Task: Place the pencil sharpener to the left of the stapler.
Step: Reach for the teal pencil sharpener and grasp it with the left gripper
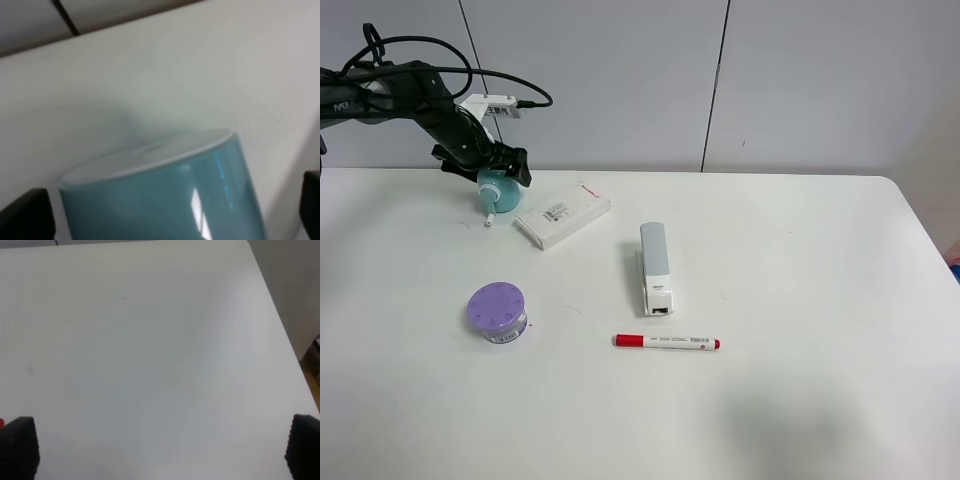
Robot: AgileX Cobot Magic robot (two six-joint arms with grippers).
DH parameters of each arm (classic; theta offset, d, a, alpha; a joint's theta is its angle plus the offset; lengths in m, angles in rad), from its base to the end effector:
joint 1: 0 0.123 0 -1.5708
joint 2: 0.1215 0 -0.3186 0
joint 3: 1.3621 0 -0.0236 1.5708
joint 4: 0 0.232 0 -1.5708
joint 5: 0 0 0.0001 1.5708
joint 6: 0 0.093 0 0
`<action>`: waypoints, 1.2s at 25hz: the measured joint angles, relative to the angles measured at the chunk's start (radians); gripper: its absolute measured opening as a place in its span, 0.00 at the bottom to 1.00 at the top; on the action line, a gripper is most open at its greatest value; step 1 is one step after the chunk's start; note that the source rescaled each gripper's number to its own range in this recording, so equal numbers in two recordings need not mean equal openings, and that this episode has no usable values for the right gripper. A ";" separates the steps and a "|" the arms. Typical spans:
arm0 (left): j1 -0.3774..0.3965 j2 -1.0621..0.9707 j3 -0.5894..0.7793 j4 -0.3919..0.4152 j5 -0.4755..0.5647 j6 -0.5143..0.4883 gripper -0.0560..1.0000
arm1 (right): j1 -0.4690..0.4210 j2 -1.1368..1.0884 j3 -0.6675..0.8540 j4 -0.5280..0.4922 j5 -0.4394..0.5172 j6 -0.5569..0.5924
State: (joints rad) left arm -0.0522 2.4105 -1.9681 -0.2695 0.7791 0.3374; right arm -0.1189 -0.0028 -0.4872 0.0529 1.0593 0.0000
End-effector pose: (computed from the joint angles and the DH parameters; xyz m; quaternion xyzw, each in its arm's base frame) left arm 0.5254 -0.0449 0.1647 0.1158 0.9632 -0.0812 0.2284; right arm -0.0516 0.0105 0.2640 0.0499 0.8537 -0.0044 0.5183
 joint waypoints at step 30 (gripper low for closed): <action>-0.002 0.046 0.000 0.026 -0.043 0.001 0.86 | 0.000 0.000 0.000 0.000 0.000 0.000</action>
State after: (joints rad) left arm -0.0541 2.4565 -1.9681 -0.2435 0.7364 0.3383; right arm -0.1189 -0.0028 -0.4872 0.0529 1.0593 0.0000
